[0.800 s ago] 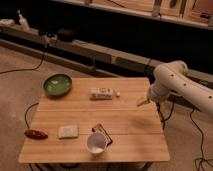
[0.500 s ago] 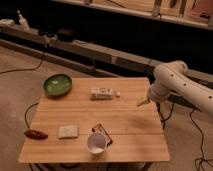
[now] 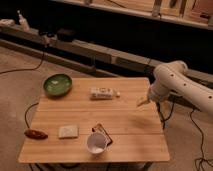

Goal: Place the eraser in the ceramic cup

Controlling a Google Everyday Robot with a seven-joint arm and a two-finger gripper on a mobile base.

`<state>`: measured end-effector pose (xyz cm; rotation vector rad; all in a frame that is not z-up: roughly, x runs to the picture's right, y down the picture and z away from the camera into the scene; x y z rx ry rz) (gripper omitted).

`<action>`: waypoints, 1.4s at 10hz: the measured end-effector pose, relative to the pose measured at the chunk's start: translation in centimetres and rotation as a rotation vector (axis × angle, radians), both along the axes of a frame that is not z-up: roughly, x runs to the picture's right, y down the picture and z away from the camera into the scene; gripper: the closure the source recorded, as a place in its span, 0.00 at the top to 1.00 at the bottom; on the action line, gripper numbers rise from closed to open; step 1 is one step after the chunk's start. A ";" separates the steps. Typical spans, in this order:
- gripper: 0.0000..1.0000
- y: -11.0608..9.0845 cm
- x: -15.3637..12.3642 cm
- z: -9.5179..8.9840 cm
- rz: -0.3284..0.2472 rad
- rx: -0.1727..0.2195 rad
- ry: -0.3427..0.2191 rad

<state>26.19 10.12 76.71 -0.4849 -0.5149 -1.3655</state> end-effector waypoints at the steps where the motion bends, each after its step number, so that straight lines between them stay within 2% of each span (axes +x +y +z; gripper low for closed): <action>1: 0.80 0.0 0.0 0.0 0.000 0.000 0.000; 11: 0.80 0.0 0.0 0.0 -0.001 0.000 0.000; 12: 0.80 -0.1 -0.2 -0.1 -0.008 0.006 -0.004; 14: 0.80 -0.4 -3.4 -0.6 -0.089 0.046 -0.060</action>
